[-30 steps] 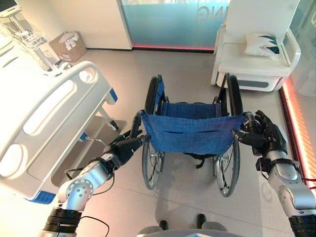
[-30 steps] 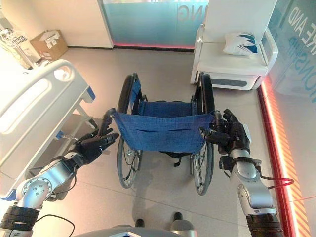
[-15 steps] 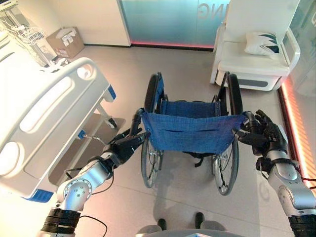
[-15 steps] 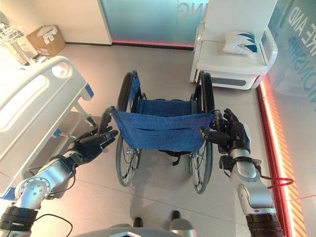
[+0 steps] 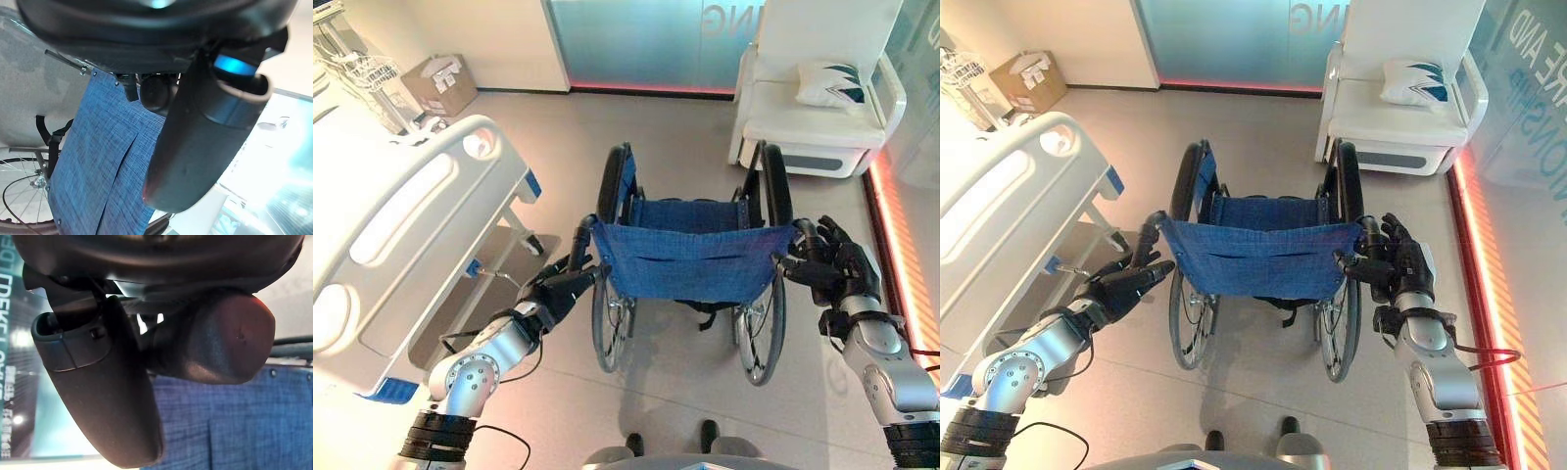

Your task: Push the wheelchair next to the bed

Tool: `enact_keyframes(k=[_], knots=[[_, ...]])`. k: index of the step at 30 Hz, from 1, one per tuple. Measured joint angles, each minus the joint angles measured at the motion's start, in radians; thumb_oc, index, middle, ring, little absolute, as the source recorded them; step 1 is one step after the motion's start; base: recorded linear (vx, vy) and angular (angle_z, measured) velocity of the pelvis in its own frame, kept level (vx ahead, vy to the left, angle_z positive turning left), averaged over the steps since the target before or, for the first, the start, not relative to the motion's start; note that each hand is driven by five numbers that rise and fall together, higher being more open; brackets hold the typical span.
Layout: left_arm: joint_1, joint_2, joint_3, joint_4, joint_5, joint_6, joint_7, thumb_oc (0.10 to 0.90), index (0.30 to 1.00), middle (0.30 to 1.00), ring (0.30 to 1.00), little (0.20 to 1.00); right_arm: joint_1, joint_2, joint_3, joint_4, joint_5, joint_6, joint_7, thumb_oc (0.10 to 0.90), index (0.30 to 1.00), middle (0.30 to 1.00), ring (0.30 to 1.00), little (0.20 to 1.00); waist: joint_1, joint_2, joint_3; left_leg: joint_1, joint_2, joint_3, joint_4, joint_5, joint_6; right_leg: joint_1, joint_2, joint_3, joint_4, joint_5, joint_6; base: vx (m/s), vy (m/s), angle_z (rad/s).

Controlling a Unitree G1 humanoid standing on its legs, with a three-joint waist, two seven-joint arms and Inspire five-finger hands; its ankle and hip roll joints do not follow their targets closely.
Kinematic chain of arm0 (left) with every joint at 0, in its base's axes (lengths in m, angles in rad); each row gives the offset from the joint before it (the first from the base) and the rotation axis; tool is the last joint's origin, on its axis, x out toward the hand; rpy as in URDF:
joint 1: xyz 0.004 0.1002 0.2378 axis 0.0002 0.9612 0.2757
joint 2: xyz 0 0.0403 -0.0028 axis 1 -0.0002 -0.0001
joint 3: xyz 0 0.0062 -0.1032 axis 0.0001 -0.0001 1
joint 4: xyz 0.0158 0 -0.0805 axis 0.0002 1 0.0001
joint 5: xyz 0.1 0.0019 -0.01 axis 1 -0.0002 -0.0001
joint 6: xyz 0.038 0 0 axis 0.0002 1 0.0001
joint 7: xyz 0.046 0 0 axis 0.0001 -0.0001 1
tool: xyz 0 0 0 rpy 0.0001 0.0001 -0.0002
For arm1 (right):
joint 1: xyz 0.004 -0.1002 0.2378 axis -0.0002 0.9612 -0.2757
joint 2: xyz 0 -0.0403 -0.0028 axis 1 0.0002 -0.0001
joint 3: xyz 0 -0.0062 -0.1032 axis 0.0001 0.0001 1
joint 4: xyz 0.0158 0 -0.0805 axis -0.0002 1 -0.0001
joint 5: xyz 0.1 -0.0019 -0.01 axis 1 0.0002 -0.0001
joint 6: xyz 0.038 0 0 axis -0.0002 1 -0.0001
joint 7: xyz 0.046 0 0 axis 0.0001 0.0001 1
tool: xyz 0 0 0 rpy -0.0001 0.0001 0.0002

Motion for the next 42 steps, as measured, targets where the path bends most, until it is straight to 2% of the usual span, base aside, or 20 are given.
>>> enact_keyframes(k=[11, 15, 21, 22, 23, 24, 25, 39, 40, 41, 42], knots=[[-0.026, 0.004, -0.014, 0.049, -0.02, -0.05, 0.012, 0.8, 0.9, 0.9, 0.9, 0.9, -0.067, -0.007, 0.028, 0.019, 0.0, -0.003, 0.0, 0.8, 0.9, 0.9, 0.9, 0.9, -0.024, 0.02, 0.012, -0.014, -0.003, 0.024, 0.0, 0.005, 0.007, -0.025, -0.002, 0.023, 0.0, 0.013, 0.002, -0.03, 0.021, -0.05], [-0.027, 0.004, -0.022, 0.052, -0.019, -0.083, 0.005, 0.8, 0.9, 0.9, 0.9, 0.9, -0.076, -0.007, 0.029, 0.019, 0.0, -0.005, 0.0, 0.8, 0.9, 0.9, 0.9, 0.9, -0.024, 0.018, 0.019, -0.022, -0.003, 0.026, 0.0, 0.006, 0.007, -0.035, -0.002, 0.025, 0.0, 0.017, 0.001, -0.02, 0.006, -0.01], [-0.061, 0.005, -0.032, 0.051, 0.034, -0.091, 0.0, 0.8, 0.9, 0.9, 0.9, 0.9, -0.096, -0.006, 0.028, 0.019, -0.008, -0.006, 0.0, 0.8, 0.9, 0.9, 0.9, 0.9, -0.024, 0.014, 0.043, -0.029, -0.005, 0.027, 0.0, 0.009, 0.008, -0.04, -0.003, 0.026, 0.0, 0.019, 0.002, -0.01, 0.008, 0.0], [-0.071, 0.008, -0.036, 0.051, 0.053, -0.091, 0.0, 0.744, 0.815, 0.815, 0.815, 0.815, -0.101, -0.006, 0.027, 0.019, -0.009, -0.007, 0.0, 0.8, 0.9, 0.9, 0.9, 0.9, -0.024, 0.013, 0.05, -0.029, -0.005, 0.027, 0.0, 0.009, 0.008, -0.04, -0.003, 0.026, 0.0, 0.019, 0.002, 0.0, 0.0, 0.0], [-0.076, 0.009, -0.038, 0.051, 0.066, -0.091, 0.0, 0.654, 0.681, 0.681, 0.681, 0.681, -0.104, -0.006, 0.027, 0.019, -0.009, -0.007, 0.0, 0.8, 0.9, 0.9, 0.9, 0.9, -0.024, 0.012, 0.052, -0.03, -0.005, 0.027, 0.0, 0.009, 0.008, -0.041, -0.003, 0.026, 0.0, 0.019, 0.002, 0.0, 0.0, 0.0], [-0.086, 0.01, -0.041, 0.051, 0.081, -0.091, 0.0, 0.584, 0.575, 0.575, 0.575, 0.575, -0.107, -0.006, 0.026, 0.018, -0.009, -0.008, 0.0, 0.8, 0.9, 0.9, 0.9, 0.9, -0.024, 0.011, 0.057, -0.031, -0.005, 0.026, 0.0, 0.009, 0.008, -0.042, -0.003, 0.025, 0.0, 0.019, 0.002, 0.0, 0.0, 0.0], [-0.089, 0.011, -0.041, 0.051, 0.083, -0.091, 0.0, 0.4, 0.3, 0.3, 0.3, 0.3, -0.109, -0.006, 0.025, 0.018, -0.009, -0.009, 0.0, 0.8, 0.9, 0.9, 0.9, 0.9, -0.024, 0.011, 0.057, -0.033, -0.005, 0.026, 0.0, 0.009, 0.008, -0.044, -0.003, 0.025, 0.0, 0.019, 0.002, 0.0, 0.0, 0.0], [-0.173, 0.039, -0.051, 0.08, 0.137, -0.088, -0.018, 0.4, 0.3, 0.3, 0.3, 0.3, -0.169, -0.011, 0.024, 0.026, -0.011, -0.02, -0.007, 0.8, 0.9, 0.9, 0.9, 0.9, -0.031, 0.003, 0.092, -0.045, -0.006, 0.025, 0.0, 0.012, 0.009, -0.056, -0.004, 0.032, 0.001, 0.022, 0.001, 0.0, 0.001, 0.0], [-0.179, 0.041, -0.051, 0.08, 0.136, -0.088, -0.018, 0.4, 0.3, 0.3, 0.3, 0.3, -0.178, -0.013, 0.025, 0.026, -0.011, -0.02, -0.007, 0.769, 0.853, 0.853, 0.853, 0.853, -0.031, 0.003, 0.098, -0.045, -0.006, 0.025, 0.0, 0.012, 0.009, -0.056, -0.004, 0.032, 0.001, 0.022, 0.001, 0.0, 0.0, 0.0], [-0.185, 0.044, -0.052, 0.085, 0.136, -0.088, -0.018, 0.4, 0.3, 0.3, 0.3, 0.3, -0.191, -0.017, 0.029, 0.029, -0.011, -0.017, -0.007, 0.67, 0.705, 0.705, 0.705, 0.705, -0.031, 0.002, 0.101, -0.045, -0.006, 0.025, 0.0, 0.012, 0.008, -0.056, -0.004, 0.032, 0.001, 0.024, 0.002, 0.0, 0.0, 0.0], [-0.196, 0.05, -0.06, 0.095, 0.136, -0.088, -0.018, 0.4, 0.3, 0.3, 0.3, 0.3, -0.204, -0.023, 0.031, 0.039, -0.011, -0.011, -0.007, 0.59, 0.585, 0.585, 0.585, 0.585, -0.031, 0.002, 0.102, -0.045, -0.006, 0.025, 0.0, 0.012, 0.008, -0.056, -0.004, 0.033, 0.001, 0.024, 0.002, 0.0, 0.0, 0.0]])
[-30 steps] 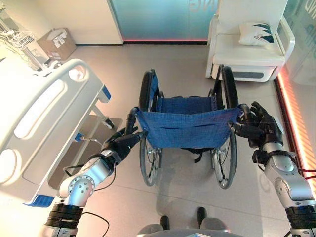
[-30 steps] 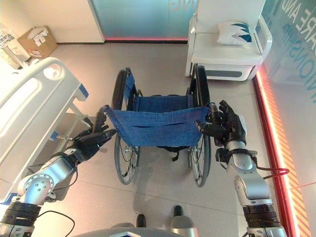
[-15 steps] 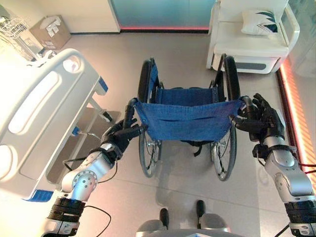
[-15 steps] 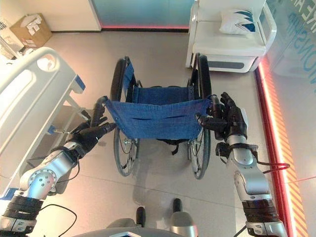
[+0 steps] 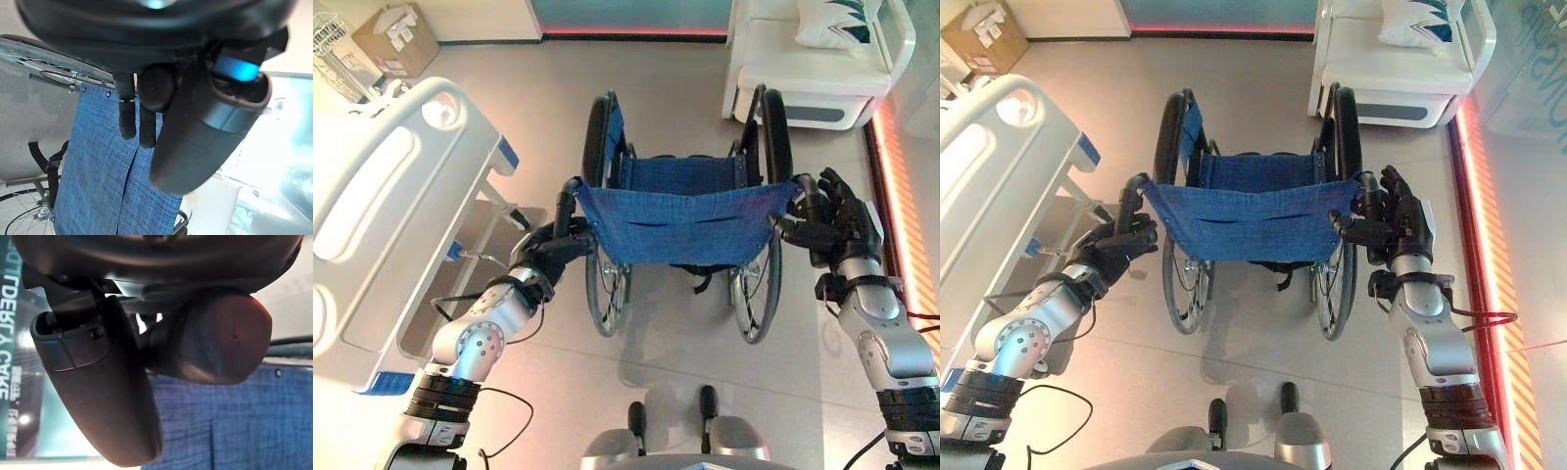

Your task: Push the wheelchair next to the bed

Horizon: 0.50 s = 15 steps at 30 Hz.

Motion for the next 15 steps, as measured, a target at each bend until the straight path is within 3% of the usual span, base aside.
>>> enact_keyframes(k=[1, 2, 7, 15], knots=[[-0.01, 0.006, -0.009, 0.006, 0.0, 0.0, 0.0, 0.4, 0.3, 0.3, 0.3, 0.3, -0.006, -0.001, 0.001, 0.003, 0.0, 0.005, 0.0, 0.535, 0.502, 0.502, 0.502, 0.502, 0.0, 0.0, 0.001, 0.0, 0.0, 0.0, 0.0, 0.0, 0.0, 0.0, 0.0, 0.0, 0.0, 0.0, 0.0, 0.0, 0.0, 0.0], [-0.019, 0.01, -0.016, 0.012, -0.001, 0.0, 0.0, 0.4, 0.3, 0.3, 0.3, 0.3, -0.013, -0.002, 0.002, 0.006, 0.0, 0.009, 0.0, 0.4, 0.3, 0.3, 0.3, 0.3, 0.0, 0.0, 0.003, 0.0, 0.0, 0.0, 0.0, 0.0, 0.0, 0.0, 0.0, 0.0, 0.0, 0.0, 0.0, 0.0, 0.0, 0.0], [-0.105, 0.046, -0.069, 0.066, -0.04, 0.0, 0.0, 0.4, 0.3, 0.3, 0.3, 0.3, -0.135, -0.032, 0.044, 0.074, -0.002, 0.061, -0.058, 0.4, 0.3, 0.3, 0.3, 0.3, 0.002, -0.003, 0.025, 0.0, -0.005, -0.002, 0.0, 0.007, 0.001, 0.0, -0.004, 0.001, 0.0, 0.007, 0.002, 0.0, 0.0, 0.0], [-0.135, 0.043, -0.081, 0.081, -0.075, 0.0, -0.003, 0.4, 0.3, 0.3, 0.3, 0.3, -0.198, -0.044, 0.052, 0.112, -0.054, 0.108, -0.059, 0.4, 0.3, 0.3, 0.3, 0.3, 0.007, -0.004, 0.027, -0.001, -0.007, -0.003, 0.0, 0.01, 0.005, 0.001, -0.006, 0.0, 0.0, 0.009, 0.003, 0.0, -0.002, 0.0]])
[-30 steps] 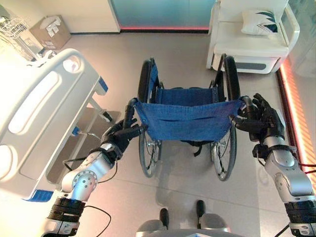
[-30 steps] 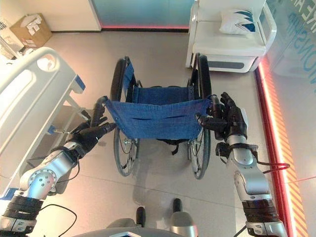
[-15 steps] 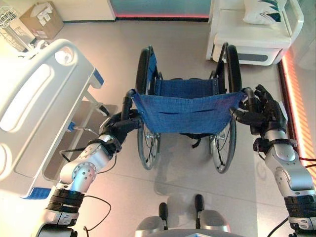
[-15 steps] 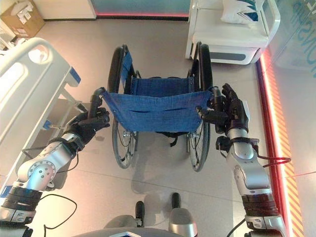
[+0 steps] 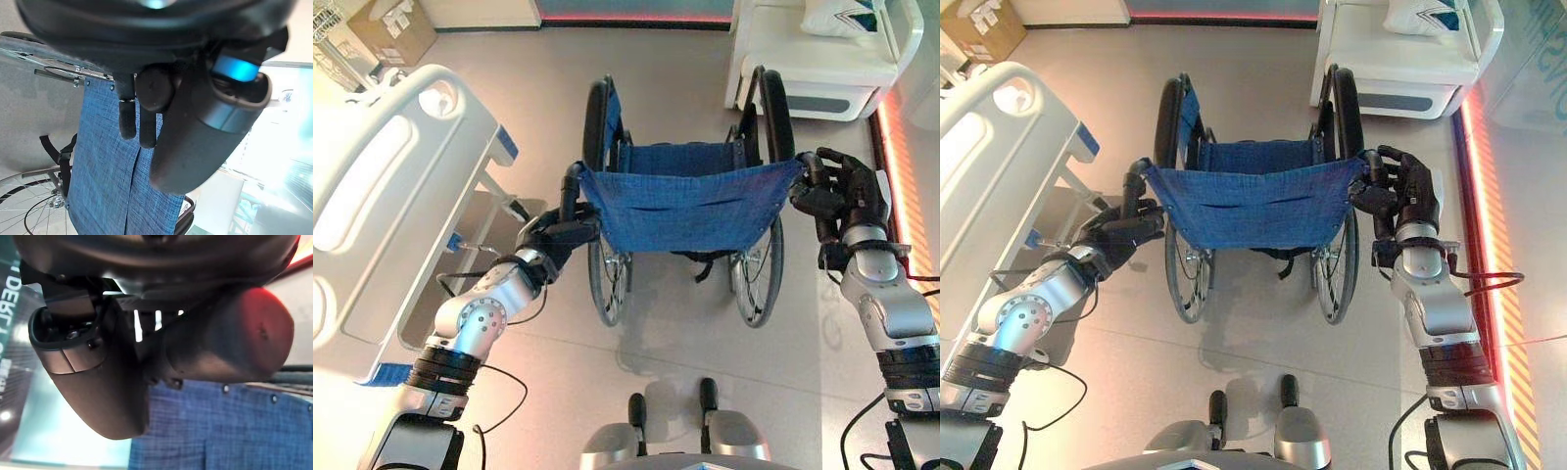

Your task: Push the wheelchair next to the bed

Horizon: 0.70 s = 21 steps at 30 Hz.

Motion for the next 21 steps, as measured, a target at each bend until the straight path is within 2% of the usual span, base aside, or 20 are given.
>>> enact_keyframes(k=[12, 21], knots=[[-0.002, -0.003, -0.01, 0.009, 0.017, 0.003, 0.0, 0.4, 0.3, 0.3, 0.3, 0.3, -0.005, 0.018, -0.003, 0.006, -0.025, 0.039, 0.0, 0.4, 0.3, 0.3, 0.3, 0.3, 0.0, -0.013, 0.008, 0.022, -0.001, 0.0, 0.0, 0.0, 0.0, 0.021, -0.001, 0.001, 0.0, 0.002, 0.001, 0.01, -0.026, 0.0], [-0.001, -0.022, -0.009, 0.011, 0.044, 0.006, 0.0, 0.4, 0.3, 0.3, 0.3, 0.3, 0.005, 0.02, -0.008, 0.006, -0.029, 0.048, 0.0, 0.4, 0.3, 0.3, 0.3, 0.3, 0.004, -0.016, 0.006, 0.031, 0.0, 0.0, 0.0, 0.0, 0.0, 0.03, 0.001, 0.001, 0.0, 0.002, 0.001, -0.02, -0.121, 0.01]])
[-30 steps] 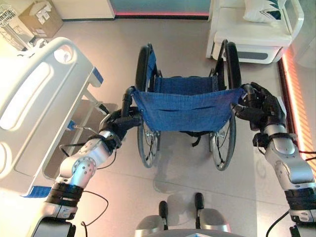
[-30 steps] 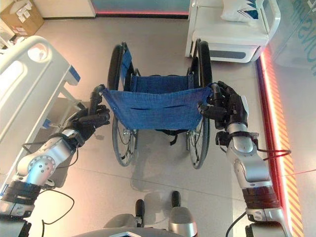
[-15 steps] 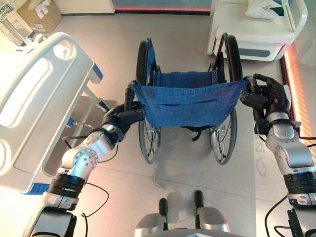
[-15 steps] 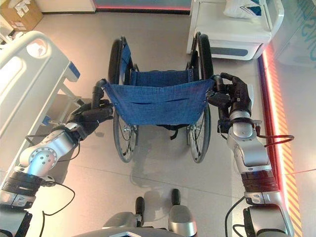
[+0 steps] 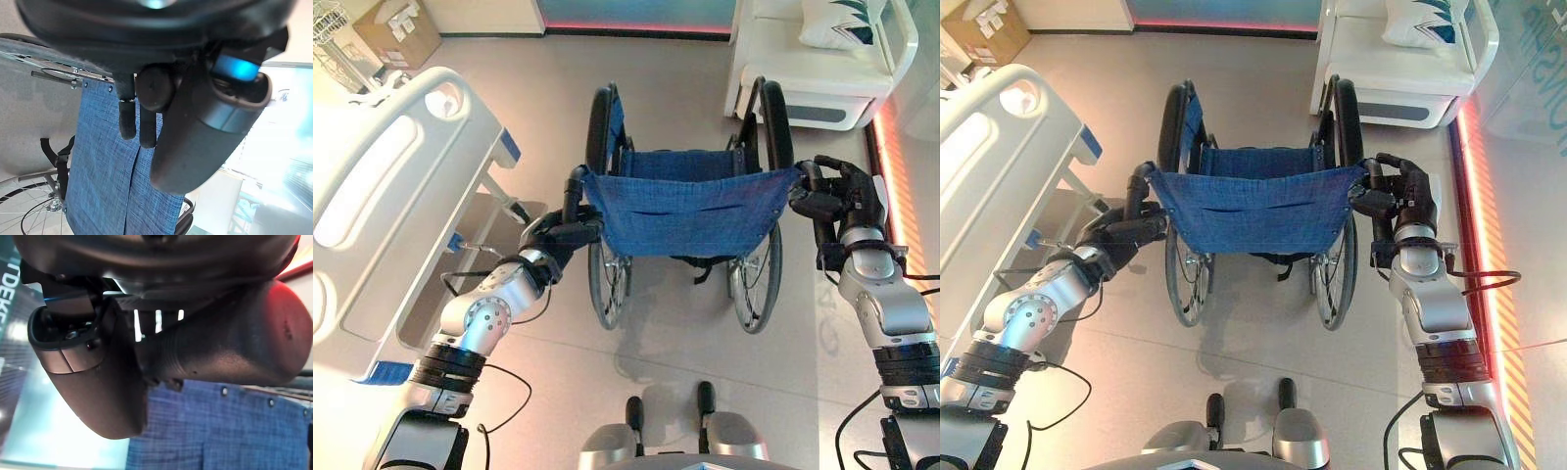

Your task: Push the wheelchair next to the bed

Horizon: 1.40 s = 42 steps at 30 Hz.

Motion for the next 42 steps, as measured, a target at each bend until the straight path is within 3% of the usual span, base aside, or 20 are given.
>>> enact_keyframes(k=[6, 10, 12, 14, 16, 17, 18, 20, 24, 27, 28, 29, 30, 31, 32, 33, 35, 37, 38, 42], knots=[[0.0, -0.005, 0.004, 0.0, 0.005, 0.022, 0.0, 0.4, 0.3, 0.3, 0.3, 0.3, 0.004, 0.015, -0.01, 0.0, -0.005, 0.043, 0.001, 0.4, 0.3, 0.3, 0.3, 0.3, 0.023, -0.021, -0.002, 0.023, 0.011, -0.002, 0.001, -0.001, -0.002, 0.022, 0.015, 0.001, 0.0, -0.004, -0.006, 0.02, -0.248, 0.0], [0.002, -0.003, 0.022, -0.005, 0.005, 0.064, 0.0, 0.4, 0.3, 0.3, 0.3, 0.3, 0.021, 0.028, -0.01, 0.004, -0.037, 0.089, 0.026, 0.4, 0.3, 0.3, 0.3, 0.3, 0.042, -0.059, -0.004, 0.027, 0.029, -0.006, 0.048, -0.024, -0.025, 0.045, 0.032, -0.004, 0.006, -0.016, -0.023, 0.05, -0.303, 0.01], [0.005, 0.032, 0.03, -0.005, 0.005, 0.094, 0.0, 0.4, 0.3, 0.3, 0.3, 0.3, 0.032, 0.048, -0.006, 0.012, -0.036, 0.119, 0.051, 0.4, 0.3, 0.3, 0.3, 0.3, 0.068, -0.095, -0.002, 0.014, 0.057, -0.007, 0.139, -0.068, -0.05, 0.051, 0.055, -0.007, 0.044, -0.048, -0.048, 0.05, -0.333, -0.15], [0.005, 0.067, 0.053, -0.005, 0.004, 0.115, -0.006, 0.4, 0.3, 0.3, 0.3, 0.3, 0.041, 0.079, -0.004, 0.011, -0.036, 0.127, 0.069, 0.4, 0.3, 0.3, 0.3, 0.3, 0.101, -0.143, 0.022, -0.067, 0.058, -0.005, 0.351, -0.097, -0.066, 0.019, 0.051, 0.002, 0.136, -0.103, -0.074, 0.04, -0.153, -0.19], [0.011, 0.086, 0.061, -0.006, 0.002, 0.132, -0.007, 0.4, 0.3, 0.3, 0.3, 0.3, 0.058, 0.085, -0.002, -0.001, -0.036, 0.128, 0.085, 0.4, 0.3, 0.3, 0.3, 0.3, 0.115, -0.159, 0.032, -0.129, 0.051, -0.022, 0.5, -0.099, -0.062, 0.027, 0.053, 0.016, 0.169, -0.121, -0.088, 0.08, 0.006, -0.08], [0.038, 0.09, 0.073, -0.018, -0.005, 0.133, -0.007, 0.4, 0.3, 0.3, 0.3, 0.3, 0.08, 0.084, -0.001, -0.023, -0.039, 0.126, 0.101, 0.4, 0.3, 0.3, 0.3, 0.3, 0.127, -0.157, 0.032, -0.164, 0.036, -0.072, 0.527, -0.123, -0.045, 0.029, 0.056, 0.026, 0.183, -0.128, -0.096, 0.16, 0.054, -0.14], [0.066, 0.098, 0.085, -0.045, -0.012, 0.133, -0.007, 0.4, 0.3, 0.3, 0.3, 0.3, 0.1, 0.079, -0.003, -0.042, -0.042, 0.121, 0.115, 0.4, 0.3, 0.3, 0.3, 0.3, 0.135, -0.156, 0.033, -0.177, 0.011, -0.109, 0.461, -0.123, -0.044, 0.021, 0.057, 0.044, 0.187, -0.129, -0.097, 0.18, 0.058, -0.21], [0.094, 0.101, 0.099, -0.072, -0.053, 0.133, -0.006, 0.4, 0.3, 0.3, 0.3, 0.3, 0.104, 0.05, -0.003, -0.055, -0.042, 0.116, 0.135, 0.4, 0.3, 0.3, 0.3, 0.3, 0.138, -0.144, 0.039, -0.19, -0.01, -0.107, 0.335, -0.116, -0.045, 0.013, 0.062, 0.079, 0.197, -0.13, -0.098, 0.3, 0.087, -0.14], [0.095, 0.094, 0.09, -0.074, -0.116, 0.12, -0.032, 0.4, 0.3, 0.3, 0.3, 0.3, 0.091, 0.0, -0.002, -0.034, -0.043, 0.094, 0.141, 0.4, 0.3, 0.3, 0.3, 0.3, 0.142, -0.104, 0.041, -0.231, -0.002, -0.132, 0.09, -0.089, -0.099, -0.016, 0.089, 0.157, 0.213, -0.131, -0.097, 0.3, 0.092, -0.17], [0.096, 0.083, 0.077, -0.087, -0.128, 0.119, -0.062, 0.4, 0.3, 0.3, 0.3, 0.3, 0.069, -0.037, -0.008, -0.015, -0.042, 0.072, 0.149, 0.4, 0.3, 0.3, 0.3, 0.3, 0.166, -0.051, 0.04, -0.254, 0.011, -0.14, 0.179, -0.093, -0.093, -0.045, 0.088, 0.228, 0.209, -0.137, -0.088, 0.33, 0.164, -0.77], [0.093, 0.075, 0.073, -0.094, -0.128, 0.119, -0.064, 0.4, 0.3, 0.3, 0.3, 0.3, 0.066, -0.064, -0.011, -0.022, -0.041, 0.066, 0.155, 0.4, 0.3, 0.3, 0.3, 0.3, 0.162, -0.023, 0.038, -0.248, 0.006, -0.142, 0.188, -0.09, -0.09, -0.043, 0.083, 0.24, 0.184, -0.149, -0.072, 0.56, 0.298, -0.72], [0.084, 0.074, 0.074, -0.094, -0.129, 0.118, -0.063, 0.4, 0.3, 0.3, 0.3, 0.3, 0.048, -0.083, -0.007, -0.013, -0.041, 0.057, 0.157, 0.4, 0.3, 0.3, 0.3, 0.3, 0.174, -0.004, 0.047, -0.247, 0.011, -0.129, 0.184, -0.079, -0.071, -0.076, 0.099, 0.21, 0.328, -0.178, -0.065, 0.5, 0.265, -0.76], [0.083, 0.073, 0.074, -0.088, -0.127, 0.118, -0.06, 0.4, 0.3, 0.3, 0.3, 0.3, 0.04, -0.08, 0.003, -0.001, -0.041, 0.06, 0.16, 0.4, 0.3, 0.3, 0.3, 0.3, 0.179, -0.013, 0.048, -0.238, -0.001, -0.118, 0.194, -0.073, -0.068, -0.091, 0.097, 0.164, 0.471, -0.229, -0.055, 0.57, 0.295, -0.6], [0.081, 0.073, 0.071, -0.078, -0.123, 0.118, -0.054, 0.4, 0.3, 0.3, 0.3, 0.3, 0.047, -0.079, 0.007, 0.01, -0.04, 0.06, 0.179, 0.4, 0.3, 0.3, 0.3, 0.3, 0.177, -0.035, 0.047, -0.231, -0.026, -0.104, 0.227, -0.065, -0.057, -0.052, 0.086, 0.131, 0.53, -0.309, -0.06, 0.4, 0.199, -0.34], [0.081, 0.079, 0.071, -0.076, -0.123, 0.119, -0.054, 0.4, 0.3, 0.3, 0.3, 0.3, 0.05, -0.079, 0.006, 0.01, -0.04, 0.06, 0.189, 0.4, 0.3, 0.3, 0.3, 0.3, 0.177, -0.049, 0.047, -0.233, -0.043, -0.101, 0.249, -0.064, -0.055, -0.026, 0.078, 0.129, 0.521, -0.343, -0.071, 0.4, 0.193, -0.21], [0.077, 0.087, 0.073, -0.072, -0.122, 0.121, -0.053, 0.4, 0.3, 0.3, 0.3, 0.3, 0.052, -0.08, 0.004, 0.005, -0.04, 0.059, 0.206, 0.4, 0.3, 0.3, 0.3, 0.3, 0.177, -0.056, 0.05, -0.254, -0.067, -0.102, 0.322, -0.057, -0.045, 0.015, 0.059, 0.128, 0.472, -0.407, -0.049, 0.39, 0.186, -0.16], [0.078, 0.108, 0.072, -0.07, -0.124, 0.141, -0.059, 0.4, 0.3, 0.3, 0.3, 0.3, 0.081, -0.081, 0.003, -0.023, -0.034, 0.068, 0.206, 0.4, 0.3, 0.3, 0.3, 0.3, 0.163, -0.057, 0.042, -0.259, -0.086, -0.12, 0.377, -0.043, -0.016, 0.039, 0.056, 0.125, 0.478, -0.413, -0.04, 0.46, 0.219, -0.08], [0.077, 0.125, 0.071, -0.071, -0.128, 0.145, -0.071, 0.4, 0.3, 0.3, 0.3, 0.3, 0.101, -0.081, 0.002, -0.038, -0.022, 0.078, 0.206, 0.4, 0.3, 0.3, 0.3, 0.3, 0.152, -0.078, 0.03, -0.268, -0.105, -0.122, 0.387, -0.037, 0.014, 0.031, 0.04, 0.125, 0.502, -0.436, -0.024, 0.26, 0.121, 0.02], [0.075, 0.146, 0.07, -0.073, -0.145, 0.149, -0.074, 0.4, 0.3, 0.3, 0.3, 0.3, 0.104, -0.081, 0.001, -0.047, -0.017, 0.086, 0.206, 0.4, 0.3, 0.3, 0.3, 0.3, 0.142, -0.102, 0.016, -0.277, -0.129, -0.117, 0.394, -0.032, 0.031, 0.004, 0.021, 0.124, 0.54, -0.454, -0.013, 0.16, 0.071, 0.02], [0.04, 0.159, 0.067, -0.064, -0.164, 0.166, -0.069, 0.4, 0.3, 0.3, 0.3, 0.3, 0.098, -0.086, 0.0, -0.06, 0.004, 0.09, 0.186, 0.4, 0.3, 0.3, 0.3, 0.3, 0.134, -0.122, 0.004, -0.304, -0.173, -0.111, 0.415, -0.052, 0.074, -0.055, -0.019, 0.12, 0.643, -0.48, 0.023, 0.28, 0.102, -0.07]])
